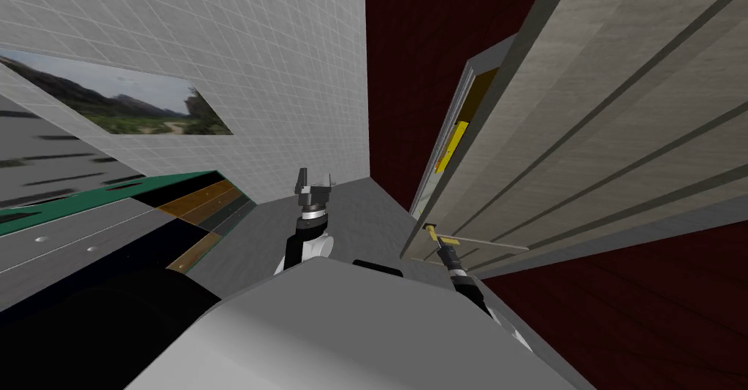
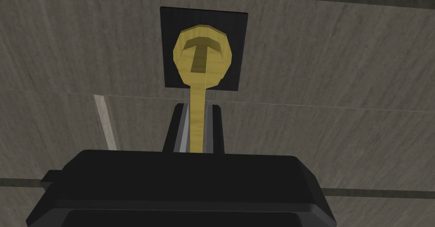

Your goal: Pull the door open

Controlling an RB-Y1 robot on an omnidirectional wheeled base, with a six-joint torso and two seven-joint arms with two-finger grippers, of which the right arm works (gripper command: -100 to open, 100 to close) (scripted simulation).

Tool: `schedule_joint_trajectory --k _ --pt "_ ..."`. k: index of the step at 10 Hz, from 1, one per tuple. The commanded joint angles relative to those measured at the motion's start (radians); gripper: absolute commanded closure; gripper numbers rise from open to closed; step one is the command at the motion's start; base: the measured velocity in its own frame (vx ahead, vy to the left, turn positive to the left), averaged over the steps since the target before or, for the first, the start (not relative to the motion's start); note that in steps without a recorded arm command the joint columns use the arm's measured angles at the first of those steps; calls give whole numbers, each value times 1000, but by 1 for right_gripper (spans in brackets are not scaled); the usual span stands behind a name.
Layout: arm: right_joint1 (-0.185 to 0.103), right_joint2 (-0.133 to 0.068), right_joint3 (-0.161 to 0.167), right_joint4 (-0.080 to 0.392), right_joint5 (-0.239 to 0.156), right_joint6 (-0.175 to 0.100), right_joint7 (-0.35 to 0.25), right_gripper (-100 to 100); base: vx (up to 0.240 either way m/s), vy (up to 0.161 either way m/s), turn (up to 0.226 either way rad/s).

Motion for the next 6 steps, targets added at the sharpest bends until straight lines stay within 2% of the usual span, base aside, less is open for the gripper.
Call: schedule_joint_trajectory --k 1,4,6 --pt "10 -6 7 18 1 -29 -10 100 -192 -32 141" --pt "41 -32 13 43 -4 -92 -32 100 -190 -81 203" --pt "53 -42 15 53 -6 -116 -40 100 -153 -91 130"
